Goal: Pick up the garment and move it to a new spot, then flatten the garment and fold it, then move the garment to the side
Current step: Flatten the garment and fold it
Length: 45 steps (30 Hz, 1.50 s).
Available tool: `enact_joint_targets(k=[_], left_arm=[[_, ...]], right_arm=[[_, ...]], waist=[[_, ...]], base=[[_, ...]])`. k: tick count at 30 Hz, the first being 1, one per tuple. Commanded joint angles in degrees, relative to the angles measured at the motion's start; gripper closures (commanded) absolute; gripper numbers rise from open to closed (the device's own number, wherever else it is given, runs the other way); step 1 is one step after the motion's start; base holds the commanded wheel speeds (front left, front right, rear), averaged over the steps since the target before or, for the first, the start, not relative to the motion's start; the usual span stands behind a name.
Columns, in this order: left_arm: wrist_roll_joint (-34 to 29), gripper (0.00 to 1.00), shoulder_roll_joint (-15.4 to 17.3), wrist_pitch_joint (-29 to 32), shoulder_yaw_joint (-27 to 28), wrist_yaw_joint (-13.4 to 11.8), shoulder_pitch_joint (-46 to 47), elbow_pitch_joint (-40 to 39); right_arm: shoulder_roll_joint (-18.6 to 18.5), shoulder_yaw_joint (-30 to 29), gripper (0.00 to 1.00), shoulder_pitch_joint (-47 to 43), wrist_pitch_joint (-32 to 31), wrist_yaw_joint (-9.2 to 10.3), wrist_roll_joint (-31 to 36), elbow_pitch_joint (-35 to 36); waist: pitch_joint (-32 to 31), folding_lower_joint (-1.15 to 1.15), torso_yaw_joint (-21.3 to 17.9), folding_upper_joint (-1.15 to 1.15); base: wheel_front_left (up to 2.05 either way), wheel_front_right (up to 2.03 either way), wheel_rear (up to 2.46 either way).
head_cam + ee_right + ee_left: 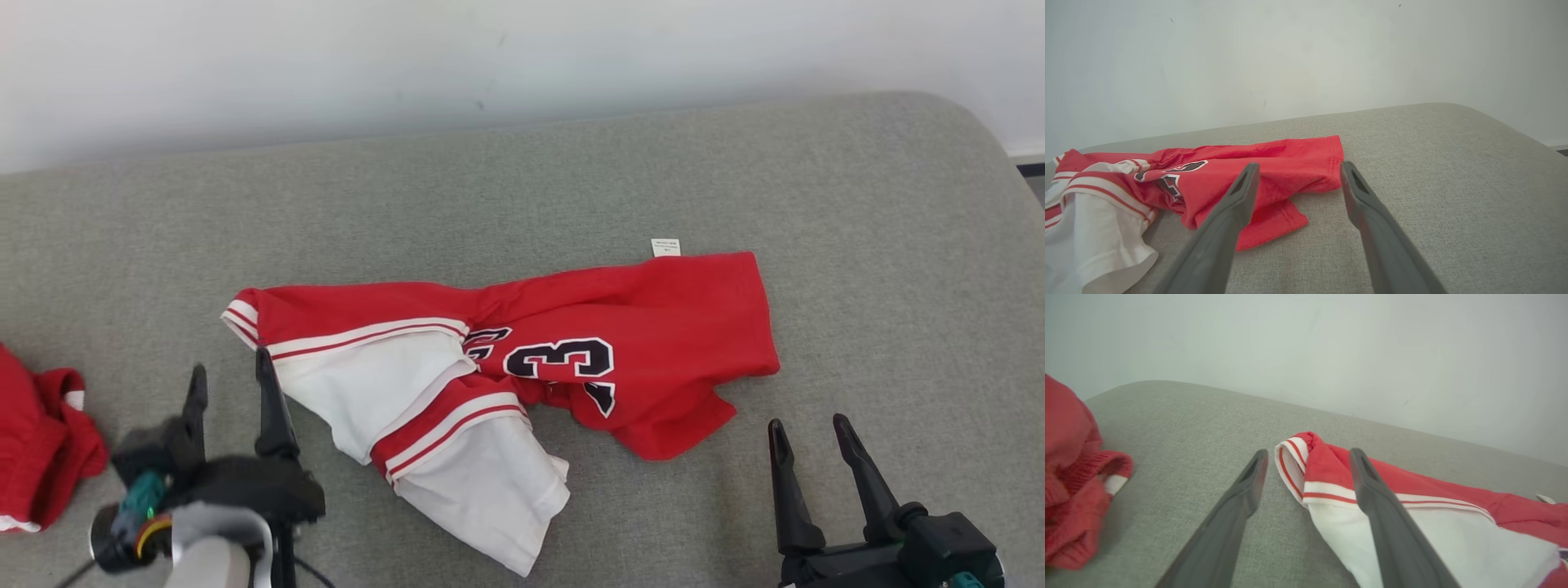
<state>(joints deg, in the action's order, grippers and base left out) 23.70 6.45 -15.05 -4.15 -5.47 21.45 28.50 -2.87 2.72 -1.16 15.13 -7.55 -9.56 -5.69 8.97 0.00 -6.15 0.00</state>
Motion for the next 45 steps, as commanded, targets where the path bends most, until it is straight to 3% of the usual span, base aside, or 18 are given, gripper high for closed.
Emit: enact_joint_targets(k=[1, 8, 13, 29, 34, 38, 45], left_arm=[[-0.38, 0.00, -0.43, -0.19, 0.39, 0.45, -2.55, -1.57], [-6.08, 0.00, -2.71, -0.19, 2.46, 3.87, -16.09, -20.28], [-9.16, 0.00, -3.42, -0.19, 4.35, 5.88, -23.24, -26.24], [-9.31, 0.00, -3.58, -0.19, 3.41, 3.63, -30.21, -31.33], [-10.15, 0.00, -3.58, -0.19, 3.28, 4.55, -30.25, -30.75], [-10.72, 0.00, -3.57, -0.19, 2.36, 5.36, -29.72, -30.24], [-11.15, 0.00, -3.58, -0.19, 0.93, 5.68, -27.49, -29.84]], right_arm=[[-0.02, -0.19, 0.00, -0.52, 0.02, 0.12, -0.13, 0.03], [-0.01, -1.10, 0.00, -1.09, 0.02, 0.12, 0.68, -0.66], [-0.02, -1.66, 0.00, -1.97, 0.02, 0.12, 0.72, -1.69], [-0.01, -4.43, 0.00, -2.82, 0.02, 0.12, 1.39, -3.58], [-0.01, -4.23, 0.00, -1.72, -1.06, 0.13, 1.64, -3.91], [0.00, -3.17, 0.00, 1.95, -8.03, 0.12, 0.76, -3.39], [-4.56, -6.15, 0.00, 14.37, -32.46, 0.12, -0.03, -3.07]], waist=[[-0.43, 0.00, 0.58, 0.00], [-2.50, 0.00, 2.52, 0.00], [-4.62, 0.00, 3.20, 0.00], [-6.97, 0.00, 5.21, 0.00], [-6.85, 0.00, 5.07, 0.00], [-5.92, 0.00, 4.84, 0.00], [-3.01, 0.00, 5.72, 0.00]], base=[[0.00, 0.00, 0.00], [0.00, 0.00, 0.00], [0.00, 0.00, 0.00], [0.00, 0.00, 0.00], [0.00, 0.00, 0.00], [0.00, 0.00, 0.00], [0.00, 0.00, 0.00]])
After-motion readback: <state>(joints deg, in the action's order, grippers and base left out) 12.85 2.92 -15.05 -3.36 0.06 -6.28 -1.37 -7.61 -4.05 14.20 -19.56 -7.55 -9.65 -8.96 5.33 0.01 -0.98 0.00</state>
